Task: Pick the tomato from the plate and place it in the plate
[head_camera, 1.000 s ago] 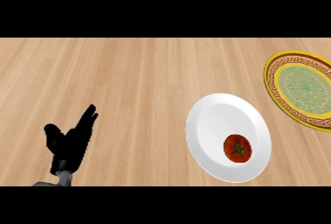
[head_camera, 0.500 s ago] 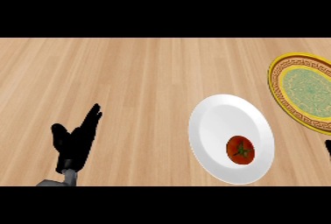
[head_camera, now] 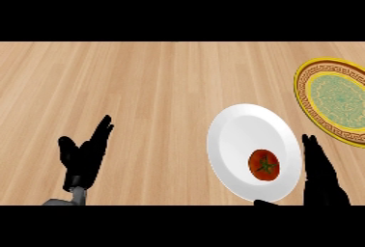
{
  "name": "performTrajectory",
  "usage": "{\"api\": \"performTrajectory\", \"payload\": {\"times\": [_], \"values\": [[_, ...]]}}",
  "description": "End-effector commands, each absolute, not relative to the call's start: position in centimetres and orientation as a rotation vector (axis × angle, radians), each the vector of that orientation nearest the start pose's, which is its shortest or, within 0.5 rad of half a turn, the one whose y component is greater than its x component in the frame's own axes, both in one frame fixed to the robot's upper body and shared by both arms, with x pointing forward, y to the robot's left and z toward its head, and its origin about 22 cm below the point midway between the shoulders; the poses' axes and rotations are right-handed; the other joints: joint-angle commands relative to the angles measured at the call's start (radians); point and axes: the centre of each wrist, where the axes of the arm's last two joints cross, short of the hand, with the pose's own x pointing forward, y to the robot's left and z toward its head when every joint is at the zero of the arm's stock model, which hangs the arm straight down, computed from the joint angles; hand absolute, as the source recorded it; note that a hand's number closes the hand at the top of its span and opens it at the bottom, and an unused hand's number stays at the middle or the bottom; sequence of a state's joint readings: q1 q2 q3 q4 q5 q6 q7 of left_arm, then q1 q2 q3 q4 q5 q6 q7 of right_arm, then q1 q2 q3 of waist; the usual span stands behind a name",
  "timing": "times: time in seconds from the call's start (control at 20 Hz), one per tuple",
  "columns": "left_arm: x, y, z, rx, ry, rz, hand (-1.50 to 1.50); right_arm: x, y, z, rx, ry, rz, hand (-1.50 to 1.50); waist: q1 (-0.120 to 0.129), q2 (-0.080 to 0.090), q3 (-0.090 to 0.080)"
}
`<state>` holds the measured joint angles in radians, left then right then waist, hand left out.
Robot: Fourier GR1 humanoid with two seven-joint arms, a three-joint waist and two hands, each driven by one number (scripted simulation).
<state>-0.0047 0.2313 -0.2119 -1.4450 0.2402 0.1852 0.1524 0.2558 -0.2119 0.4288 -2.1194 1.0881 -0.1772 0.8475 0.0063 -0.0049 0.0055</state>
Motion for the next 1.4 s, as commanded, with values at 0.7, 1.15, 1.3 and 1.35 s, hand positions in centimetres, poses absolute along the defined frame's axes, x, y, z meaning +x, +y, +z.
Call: {"api": "performTrajectory", "payload": {"times": [0.7,1.15,1.3,1.35], "values": [[22.0,24.6,-3.7,-0.023,-1.186,-0.009,0.0,17.6,-16.1,4.0,-1.156,-1.019,0.495,-1.5,-0.006,0.004,-0.006],[23.1,22.5,-3.4,0.013,-1.182,0.01,0.0,20.8,-17.3,1.5,-1.095,-0.98,0.532,-1.5,-0.005,0.005,-0.005],[24.0,24.6,-3.3,0.003,-1.187,-0.009,0.0,19.7,-15.3,0.9,-1.116,-0.986,0.682,1.5,-0.008,0.005,-0.006],[22.6,23.3,-3.3,0.011,-1.191,-0.007,0.0,20.0,-17.8,-0.1,-1.135,-0.98,0.681,1.5,-0.005,0.005,-0.005]]}}
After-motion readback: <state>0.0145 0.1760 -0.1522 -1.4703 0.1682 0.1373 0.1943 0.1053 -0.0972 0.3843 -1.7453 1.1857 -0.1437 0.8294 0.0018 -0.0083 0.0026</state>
